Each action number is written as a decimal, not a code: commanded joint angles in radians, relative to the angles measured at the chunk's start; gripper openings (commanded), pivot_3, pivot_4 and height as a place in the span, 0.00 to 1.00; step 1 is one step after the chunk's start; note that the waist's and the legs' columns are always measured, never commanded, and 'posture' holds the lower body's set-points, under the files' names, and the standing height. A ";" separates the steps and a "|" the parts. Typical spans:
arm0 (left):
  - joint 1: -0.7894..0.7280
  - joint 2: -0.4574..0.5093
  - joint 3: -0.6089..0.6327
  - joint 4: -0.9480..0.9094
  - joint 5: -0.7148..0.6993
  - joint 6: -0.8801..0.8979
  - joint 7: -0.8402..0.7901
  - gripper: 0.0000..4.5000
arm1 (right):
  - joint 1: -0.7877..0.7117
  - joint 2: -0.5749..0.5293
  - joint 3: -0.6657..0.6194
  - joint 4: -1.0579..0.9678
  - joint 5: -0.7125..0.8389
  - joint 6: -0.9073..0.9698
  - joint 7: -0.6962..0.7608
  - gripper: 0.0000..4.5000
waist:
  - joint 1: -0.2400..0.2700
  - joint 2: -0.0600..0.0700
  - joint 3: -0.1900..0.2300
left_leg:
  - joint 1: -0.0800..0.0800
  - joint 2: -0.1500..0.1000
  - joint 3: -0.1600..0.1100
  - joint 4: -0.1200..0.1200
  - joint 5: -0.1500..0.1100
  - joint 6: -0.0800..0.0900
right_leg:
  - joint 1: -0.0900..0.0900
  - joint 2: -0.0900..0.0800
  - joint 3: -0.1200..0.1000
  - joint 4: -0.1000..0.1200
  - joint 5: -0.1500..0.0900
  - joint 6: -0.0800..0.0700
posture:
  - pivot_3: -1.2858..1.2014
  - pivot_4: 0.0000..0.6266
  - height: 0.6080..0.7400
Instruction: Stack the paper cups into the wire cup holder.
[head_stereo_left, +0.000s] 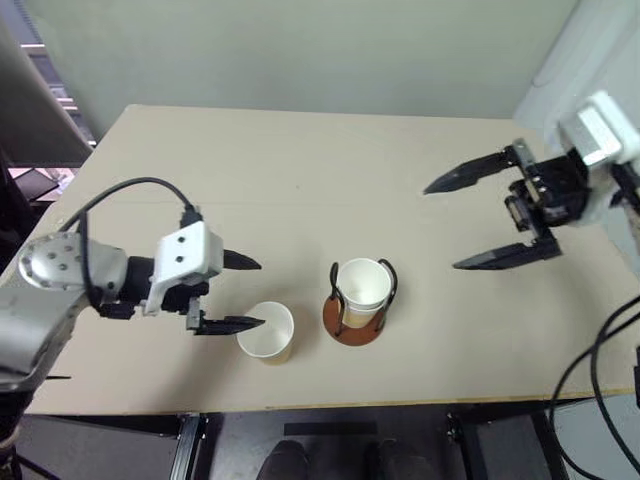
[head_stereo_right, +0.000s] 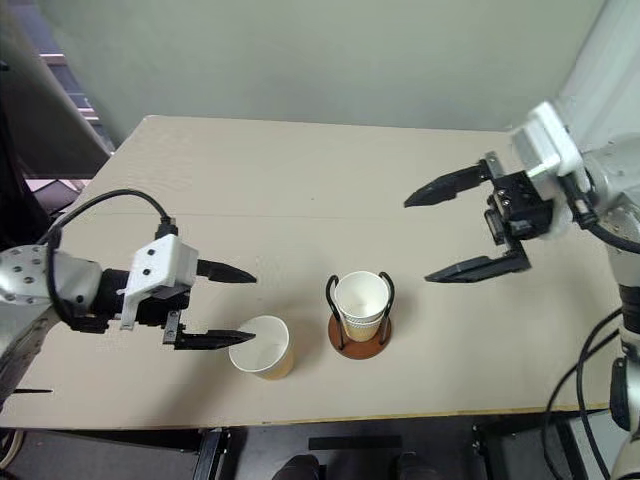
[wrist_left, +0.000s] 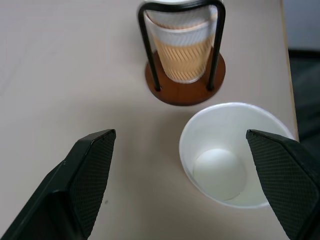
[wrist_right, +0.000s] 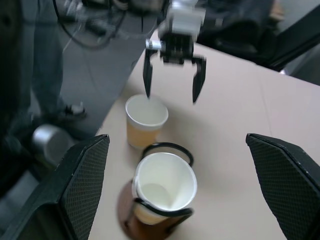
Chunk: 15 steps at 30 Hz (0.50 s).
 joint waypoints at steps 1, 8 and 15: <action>-0.073 -0.010 -0.072 0.047 0.062 -0.046 -0.043 1.00 | 0.040 -0.034 -0.090 -0.108 0.050 0.049 -0.060 0.99 | -0.008 0.000 0.000 | 0.000 0.000 0.000 0.000 0.000 0.000 | 0.000 0.000 0.000 0.000 0.000 0.000 | 0.52 0.24 1.00; -0.176 -0.066 -0.204 0.121 0.147 -0.089 -0.117 0.96 | 0.123 -0.064 -0.158 -0.224 0.080 0.096 -0.147 0.99 | -0.018 0.001 0.000 | 0.001 0.001 0.000 0.001 0.000 0.000 | 0.000 0.000 0.000 0.001 0.001 0.002 | 0.52 0.24 1.00; -0.201 -0.092 -0.239 0.151 0.187 -0.108 -0.157 0.45 | 0.163 -0.089 -0.186 -0.261 0.087 0.107 -0.183 1.00 | -0.020 0.001 0.000 | 0.000 0.001 0.000 0.000 0.000 0.001 | 0.000 0.000 0.000 0.000 0.002 0.004 | 0.52 0.24 1.00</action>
